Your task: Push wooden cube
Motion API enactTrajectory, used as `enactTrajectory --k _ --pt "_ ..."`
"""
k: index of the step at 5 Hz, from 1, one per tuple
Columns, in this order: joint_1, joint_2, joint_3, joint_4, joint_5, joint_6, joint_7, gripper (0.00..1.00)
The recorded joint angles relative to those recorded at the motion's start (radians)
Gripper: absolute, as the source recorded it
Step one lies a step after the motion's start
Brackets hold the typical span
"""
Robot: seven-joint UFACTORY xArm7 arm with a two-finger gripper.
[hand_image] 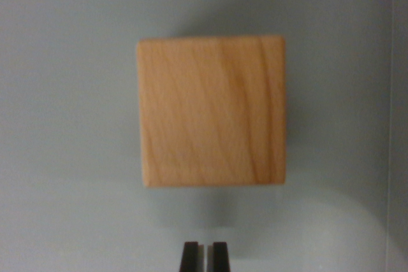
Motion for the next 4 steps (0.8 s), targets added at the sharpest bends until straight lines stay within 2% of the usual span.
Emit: enactTrajectory --k 1,2,3,4 --pt "-0.0001 0.024 0.003 0.039 0.0008 0.016 0.004 1.0" --pt "-0.0001 0.024 0.003 0.039 0.0008 0.016 0.004 1.0" --pt "-0.0003 0.049 0.007 0.081 0.0016 0.032 0.009 1.0" --pt "-0.0003 0.049 0.007 0.081 0.0016 0.032 0.009 1.0"
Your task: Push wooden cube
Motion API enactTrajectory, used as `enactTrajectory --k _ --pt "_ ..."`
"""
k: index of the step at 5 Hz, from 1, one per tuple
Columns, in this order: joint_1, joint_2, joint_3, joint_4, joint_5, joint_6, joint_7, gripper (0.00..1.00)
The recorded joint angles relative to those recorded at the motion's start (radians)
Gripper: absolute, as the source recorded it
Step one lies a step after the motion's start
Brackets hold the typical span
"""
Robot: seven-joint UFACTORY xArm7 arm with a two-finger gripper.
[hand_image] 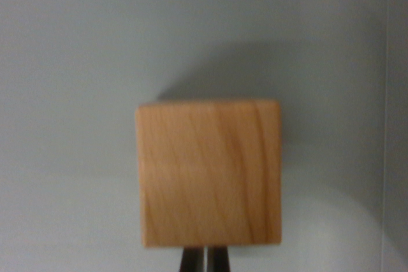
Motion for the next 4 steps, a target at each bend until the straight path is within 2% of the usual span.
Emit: enactTrajectory --k 1,2,3,4 --pt "-0.0002 0.027 0.004 0.045 0.0009 0.018 0.005 1.0" --pt "-0.0002 0.027 0.004 0.045 0.0009 0.018 0.005 1.0" --pt "-0.0003 0.055 0.008 0.091 0.0018 0.036 0.01 1.0" --pt "-0.0003 0.055 0.008 0.091 0.0018 0.036 0.01 1.0"
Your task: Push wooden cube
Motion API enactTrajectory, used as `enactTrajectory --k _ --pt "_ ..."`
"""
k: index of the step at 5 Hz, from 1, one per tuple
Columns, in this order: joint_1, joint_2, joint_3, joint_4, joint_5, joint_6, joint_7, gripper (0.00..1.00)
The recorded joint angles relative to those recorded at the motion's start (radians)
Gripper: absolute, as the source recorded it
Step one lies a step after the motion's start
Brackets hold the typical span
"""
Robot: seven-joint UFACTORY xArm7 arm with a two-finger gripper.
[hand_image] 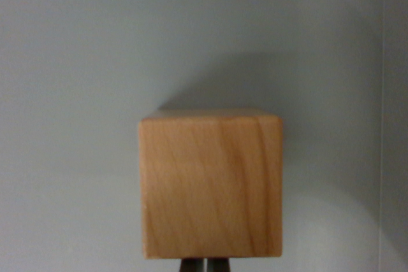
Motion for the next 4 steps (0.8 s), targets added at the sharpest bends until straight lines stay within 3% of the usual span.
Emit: enactTrajectory --k 1,2,3,4 --pt "-0.0002 0.027 0.004 0.045 0.0009 0.018 0.005 1.0" --pt "-0.0002 0.027 0.004 0.045 0.0009 0.018 0.005 1.0" --pt "-0.0003 0.056 0.008 0.093 0.0018 0.037 0.01 1.0" --pt "-0.0003 0.056 0.008 0.093 0.0018 0.037 0.01 1.0"
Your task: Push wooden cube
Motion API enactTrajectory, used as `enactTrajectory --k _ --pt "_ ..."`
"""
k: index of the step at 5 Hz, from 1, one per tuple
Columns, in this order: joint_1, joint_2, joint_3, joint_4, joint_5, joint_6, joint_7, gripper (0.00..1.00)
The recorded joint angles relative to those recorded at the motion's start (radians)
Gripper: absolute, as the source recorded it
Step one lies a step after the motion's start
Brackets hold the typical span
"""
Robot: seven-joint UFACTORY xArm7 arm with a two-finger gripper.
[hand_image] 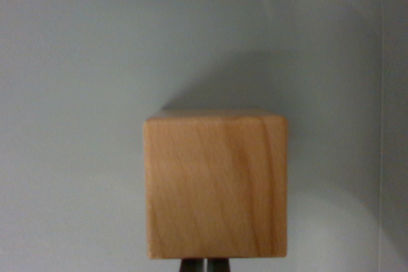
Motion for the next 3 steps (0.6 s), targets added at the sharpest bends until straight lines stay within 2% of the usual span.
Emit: enactTrajectory --k 1,2,3 --pt "-0.0002 0.028 0.004 0.047 0.0009 0.019 0.005 1.0" --pt "-0.0002 0.028 0.004 0.047 0.0009 0.019 0.005 1.0" --pt "-0.0003 0.055 0.008 0.092 0.0018 0.037 0.01 1.0"
